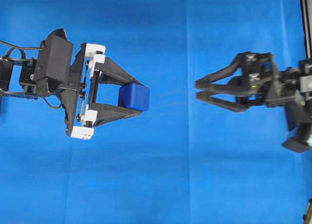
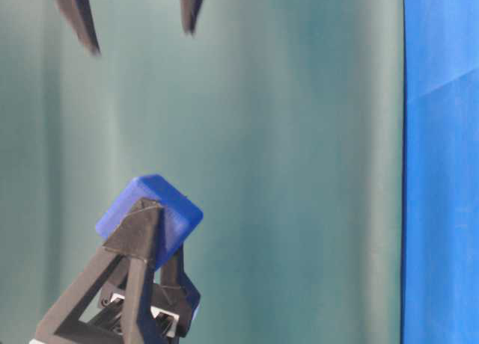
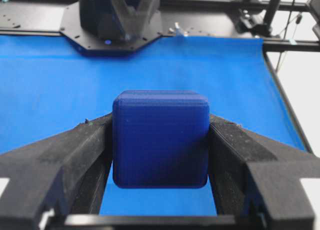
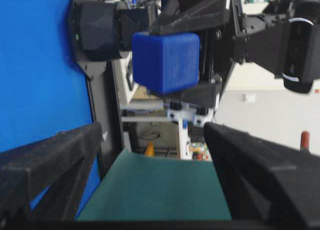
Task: Handover the blue block to the right arm after grasping it with the left arm, then place it in the designated position.
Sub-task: 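Move the open right gripper toward the cube held by the left gripper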
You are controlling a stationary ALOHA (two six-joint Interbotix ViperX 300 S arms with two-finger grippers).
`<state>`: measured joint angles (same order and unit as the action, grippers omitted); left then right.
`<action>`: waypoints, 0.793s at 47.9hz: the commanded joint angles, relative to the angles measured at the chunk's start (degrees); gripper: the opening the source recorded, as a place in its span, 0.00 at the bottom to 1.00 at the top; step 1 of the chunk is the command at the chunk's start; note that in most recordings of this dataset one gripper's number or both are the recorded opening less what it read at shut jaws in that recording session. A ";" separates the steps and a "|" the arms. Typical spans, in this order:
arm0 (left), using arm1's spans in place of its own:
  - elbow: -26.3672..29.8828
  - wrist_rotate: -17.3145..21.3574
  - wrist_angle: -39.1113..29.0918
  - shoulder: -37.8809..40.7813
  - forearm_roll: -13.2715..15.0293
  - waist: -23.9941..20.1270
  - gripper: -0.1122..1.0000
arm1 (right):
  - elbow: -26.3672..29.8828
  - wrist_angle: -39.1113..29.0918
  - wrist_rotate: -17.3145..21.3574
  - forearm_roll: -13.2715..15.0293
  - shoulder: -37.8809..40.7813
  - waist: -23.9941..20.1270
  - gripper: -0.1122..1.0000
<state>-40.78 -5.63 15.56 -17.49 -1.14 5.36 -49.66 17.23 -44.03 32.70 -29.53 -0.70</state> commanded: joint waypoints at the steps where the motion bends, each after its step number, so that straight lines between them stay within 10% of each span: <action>1: 0.88 -0.09 0.53 -1.05 0.09 -0.18 0.54 | 3.78 1.32 0.09 0.26 2.55 -0.09 0.97; 38: 0.88 -0.09 0.62 -1.14 0.09 -0.18 0.54 | 20.74 1.67 0.18 0.97 20.39 -1.05 0.97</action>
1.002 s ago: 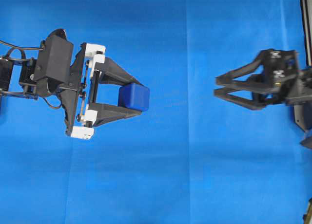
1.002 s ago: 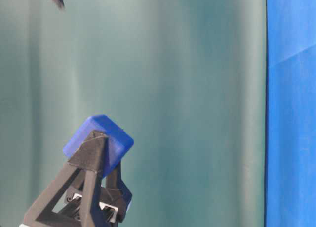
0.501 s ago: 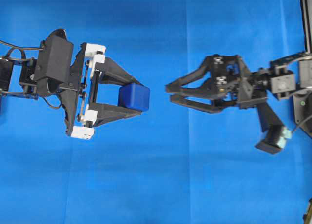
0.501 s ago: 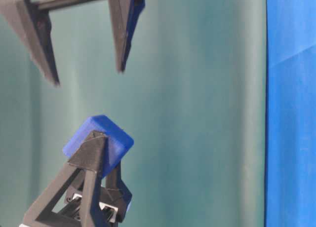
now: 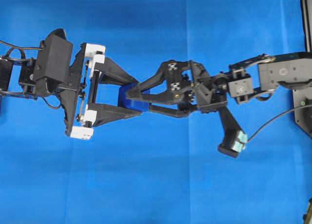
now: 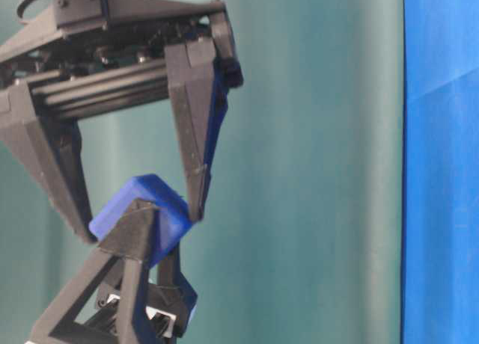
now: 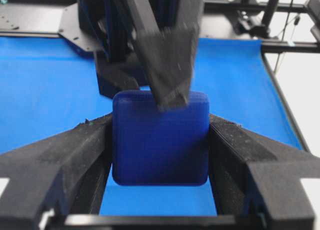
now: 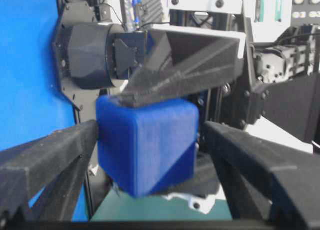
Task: Handover the blue block to the right arm after grasping it with the left arm, then place it in the designated position.
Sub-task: 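Move the open right gripper toward the cube held by the left gripper, then close the right gripper on the cube and open the left gripper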
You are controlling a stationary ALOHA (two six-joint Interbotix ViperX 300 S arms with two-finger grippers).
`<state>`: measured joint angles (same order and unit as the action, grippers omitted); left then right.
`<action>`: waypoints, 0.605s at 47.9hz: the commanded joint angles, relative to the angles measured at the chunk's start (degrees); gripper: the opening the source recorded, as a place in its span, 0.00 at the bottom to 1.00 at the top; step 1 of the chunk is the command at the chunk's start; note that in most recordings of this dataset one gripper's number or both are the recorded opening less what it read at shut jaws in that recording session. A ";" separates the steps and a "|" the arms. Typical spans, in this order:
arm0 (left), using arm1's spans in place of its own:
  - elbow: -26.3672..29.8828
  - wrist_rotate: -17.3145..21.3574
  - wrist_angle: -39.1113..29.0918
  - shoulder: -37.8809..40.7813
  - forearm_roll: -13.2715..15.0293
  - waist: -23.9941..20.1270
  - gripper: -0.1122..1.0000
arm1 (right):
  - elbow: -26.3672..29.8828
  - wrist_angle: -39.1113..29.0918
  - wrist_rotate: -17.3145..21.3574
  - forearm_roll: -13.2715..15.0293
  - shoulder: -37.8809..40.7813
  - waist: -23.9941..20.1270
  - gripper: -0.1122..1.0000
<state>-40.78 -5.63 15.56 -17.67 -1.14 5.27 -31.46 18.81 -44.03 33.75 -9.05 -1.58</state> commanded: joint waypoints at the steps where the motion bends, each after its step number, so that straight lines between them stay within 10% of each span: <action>1: 0.79 -0.09 0.53 -0.88 0.09 -0.09 0.54 | 2.72 -0.09 0.18 -0.09 0.00 -0.18 0.97; 23: 0.88 -0.09 0.35 -0.88 0.09 -0.53 0.54 | 3.25 -2.29 0.18 -0.09 0.09 -0.26 0.96; 29: 0.88 -0.09 0.35 -0.88 0.09 -0.53 0.54 | 3.87 -5.27 0.62 -0.18 -0.44 -0.44 0.77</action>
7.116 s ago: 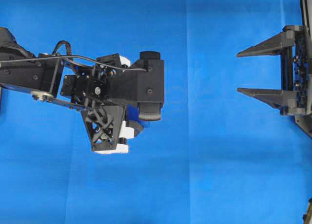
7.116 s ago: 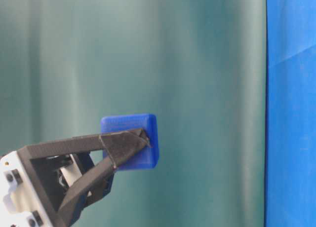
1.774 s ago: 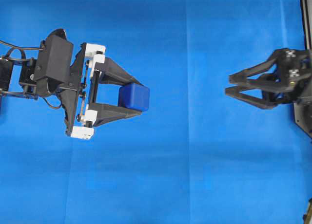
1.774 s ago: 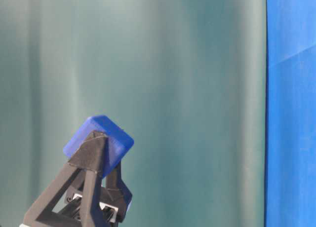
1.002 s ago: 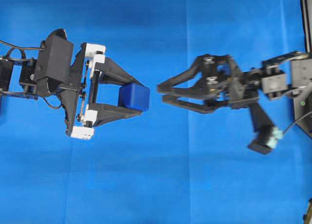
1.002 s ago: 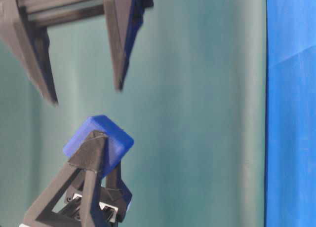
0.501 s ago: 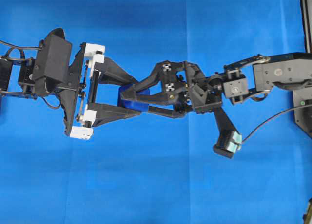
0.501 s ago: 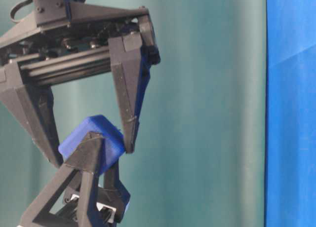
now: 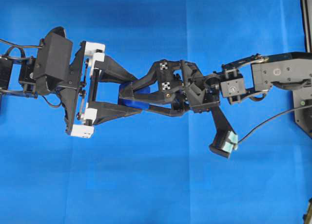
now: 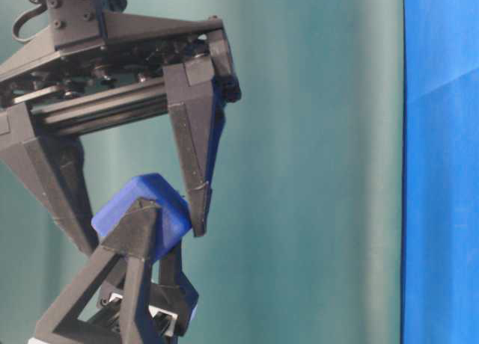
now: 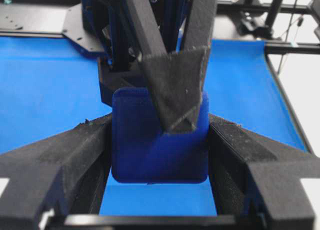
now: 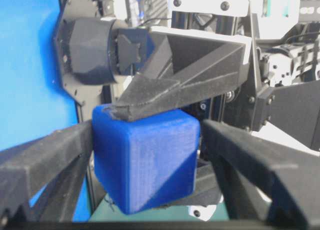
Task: Handover the blue block to the right arm after grasping it with the left arm, then place it in the designated position.
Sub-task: 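Close the right gripper on the cube and open the left gripper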
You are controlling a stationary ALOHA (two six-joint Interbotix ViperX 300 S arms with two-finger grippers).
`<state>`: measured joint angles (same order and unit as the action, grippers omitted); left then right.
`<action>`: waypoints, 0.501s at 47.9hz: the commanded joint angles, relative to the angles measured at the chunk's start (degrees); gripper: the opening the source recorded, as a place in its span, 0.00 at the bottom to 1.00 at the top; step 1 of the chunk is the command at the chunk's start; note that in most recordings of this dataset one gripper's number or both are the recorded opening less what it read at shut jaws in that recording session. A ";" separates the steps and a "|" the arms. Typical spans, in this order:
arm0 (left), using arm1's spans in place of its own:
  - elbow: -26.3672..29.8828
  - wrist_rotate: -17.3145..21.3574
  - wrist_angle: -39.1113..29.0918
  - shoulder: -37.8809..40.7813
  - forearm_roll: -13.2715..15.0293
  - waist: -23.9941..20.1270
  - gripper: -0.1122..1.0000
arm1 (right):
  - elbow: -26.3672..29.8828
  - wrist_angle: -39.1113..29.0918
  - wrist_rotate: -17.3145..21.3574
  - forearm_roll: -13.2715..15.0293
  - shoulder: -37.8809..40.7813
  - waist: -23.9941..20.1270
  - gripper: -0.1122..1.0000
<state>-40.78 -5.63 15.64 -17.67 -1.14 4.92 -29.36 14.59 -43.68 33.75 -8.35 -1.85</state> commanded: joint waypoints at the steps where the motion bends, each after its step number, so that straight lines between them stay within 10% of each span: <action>1: 0.88 -0.09 0.26 -0.88 0.09 -0.18 0.54 | 1.76 -1.49 0.44 -0.35 -1.23 -0.18 0.72; 6: 0.88 -0.18 0.44 -0.97 0.09 -0.18 0.54 | 2.20 -3.08 0.70 -0.35 -1.85 -0.18 0.48; 24: 0.97 0.00 0.44 -0.88 0.09 -0.18 0.54 | 2.02 -4.04 0.79 -0.53 -2.11 -0.62 0.49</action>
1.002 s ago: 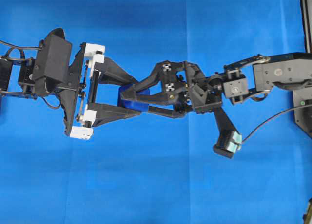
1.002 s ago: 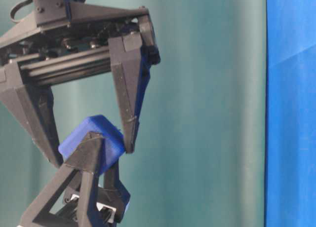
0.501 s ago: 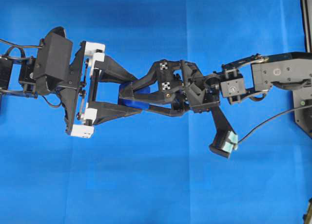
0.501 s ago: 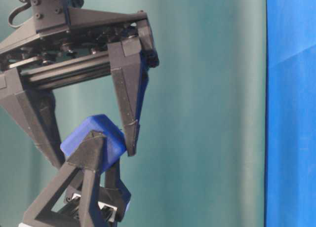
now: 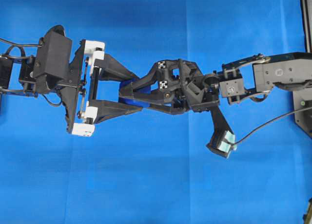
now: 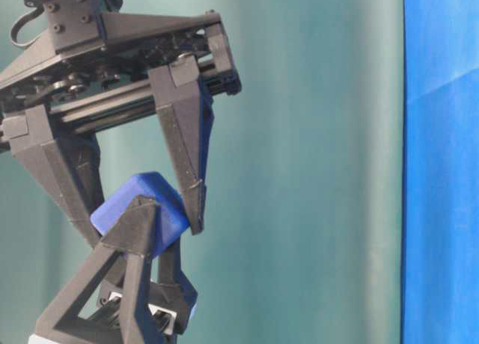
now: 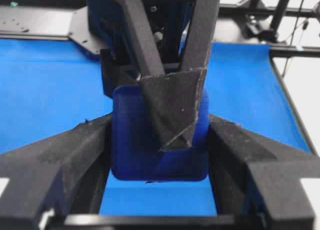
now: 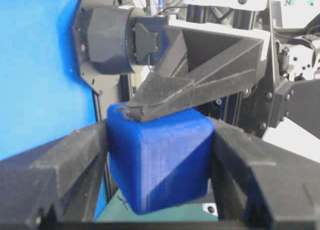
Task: Handover the blue block to the right arm after grasping it with the left arm, then place it in the designated position.
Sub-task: 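Close the right gripper on the cube and open the left gripper, then pull the right gripper back to the right holding the cube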
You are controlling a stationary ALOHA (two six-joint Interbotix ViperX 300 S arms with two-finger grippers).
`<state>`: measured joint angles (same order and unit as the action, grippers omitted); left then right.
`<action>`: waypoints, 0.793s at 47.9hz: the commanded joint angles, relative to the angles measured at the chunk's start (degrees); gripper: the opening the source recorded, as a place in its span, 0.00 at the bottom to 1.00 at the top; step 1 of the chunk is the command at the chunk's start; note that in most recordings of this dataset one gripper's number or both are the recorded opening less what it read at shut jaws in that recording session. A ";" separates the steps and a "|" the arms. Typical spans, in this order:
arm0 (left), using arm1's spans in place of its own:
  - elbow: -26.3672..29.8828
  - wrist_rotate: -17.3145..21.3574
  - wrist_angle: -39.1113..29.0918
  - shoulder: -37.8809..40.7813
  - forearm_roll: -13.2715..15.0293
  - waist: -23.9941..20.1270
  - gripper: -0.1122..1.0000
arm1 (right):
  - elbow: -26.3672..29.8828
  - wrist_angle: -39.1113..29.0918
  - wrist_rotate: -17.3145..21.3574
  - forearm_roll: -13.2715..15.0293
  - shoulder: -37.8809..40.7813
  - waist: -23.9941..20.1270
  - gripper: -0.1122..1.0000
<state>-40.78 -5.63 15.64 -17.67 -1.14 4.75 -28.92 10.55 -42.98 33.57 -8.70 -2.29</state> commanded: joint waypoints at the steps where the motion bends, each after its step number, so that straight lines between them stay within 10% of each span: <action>1: 0.97 0.00 0.44 -0.88 0.09 0.00 0.54 | 1.58 0.00 0.09 -0.35 -1.67 -0.18 0.49; 16: 1.23 -0.09 1.76 -0.70 0.09 0.00 0.55 | 1.49 0.00 0.18 -0.35 -1.67 -0.26 0.49; 25: 0.88 0.09 3.25 -0.97 0.09 0.00 0.91 | 1.32 -0.44 0.18 -0.88 -1.76 -0.44 0.49; 38: 0.88 -0.09 3.08 -0.97 0.09 0.00 0.93 | 0.88 -1.32 0.18 -1.05 -2.11 -0.70 0.49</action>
<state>-40.78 -5.63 18.28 -17.67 -1.05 4.66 -28.92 9.23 -42.89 32.78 -8.88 -2.72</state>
